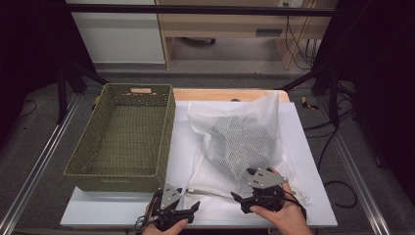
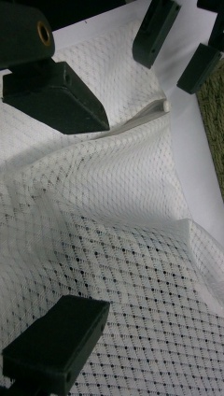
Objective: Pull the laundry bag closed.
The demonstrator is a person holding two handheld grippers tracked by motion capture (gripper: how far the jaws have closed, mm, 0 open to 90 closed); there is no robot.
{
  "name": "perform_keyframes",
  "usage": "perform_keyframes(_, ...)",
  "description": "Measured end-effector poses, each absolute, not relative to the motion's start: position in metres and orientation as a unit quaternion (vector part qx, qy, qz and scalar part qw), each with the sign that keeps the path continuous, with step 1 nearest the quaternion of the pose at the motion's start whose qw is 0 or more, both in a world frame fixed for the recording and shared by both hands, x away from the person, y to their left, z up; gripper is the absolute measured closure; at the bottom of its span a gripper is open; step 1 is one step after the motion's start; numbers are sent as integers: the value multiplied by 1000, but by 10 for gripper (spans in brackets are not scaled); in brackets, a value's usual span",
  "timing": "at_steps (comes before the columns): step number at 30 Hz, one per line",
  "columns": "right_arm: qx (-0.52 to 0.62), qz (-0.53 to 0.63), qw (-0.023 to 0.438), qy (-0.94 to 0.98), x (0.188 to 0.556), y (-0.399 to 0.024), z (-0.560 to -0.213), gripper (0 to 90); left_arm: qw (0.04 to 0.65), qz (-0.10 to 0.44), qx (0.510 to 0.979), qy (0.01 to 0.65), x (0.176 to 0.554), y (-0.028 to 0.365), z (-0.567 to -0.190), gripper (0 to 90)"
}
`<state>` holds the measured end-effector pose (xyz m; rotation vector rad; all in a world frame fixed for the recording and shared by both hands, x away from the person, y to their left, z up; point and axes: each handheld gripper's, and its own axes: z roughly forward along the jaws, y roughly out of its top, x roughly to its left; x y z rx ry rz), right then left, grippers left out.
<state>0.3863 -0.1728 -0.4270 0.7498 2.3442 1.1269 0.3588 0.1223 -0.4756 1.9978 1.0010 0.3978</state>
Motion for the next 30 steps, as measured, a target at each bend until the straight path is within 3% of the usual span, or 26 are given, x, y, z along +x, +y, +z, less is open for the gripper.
perform_keyframes(9, 268, 406, 213, 847, 386, -171, -428, 106, 395, 163, 812, 397, 369, 121, -485, 308)
perform_keyframes(16, 268, 405, 213, 848, 386, -171, -428, 108, 394, 164, 814, 393, 370, 121, -487, 442)
perform_keyframes(30, 269, 406, 213, 847, 387, -173, -428, 110, 388, 179, 812, 397, 364, 122, -487, 585)
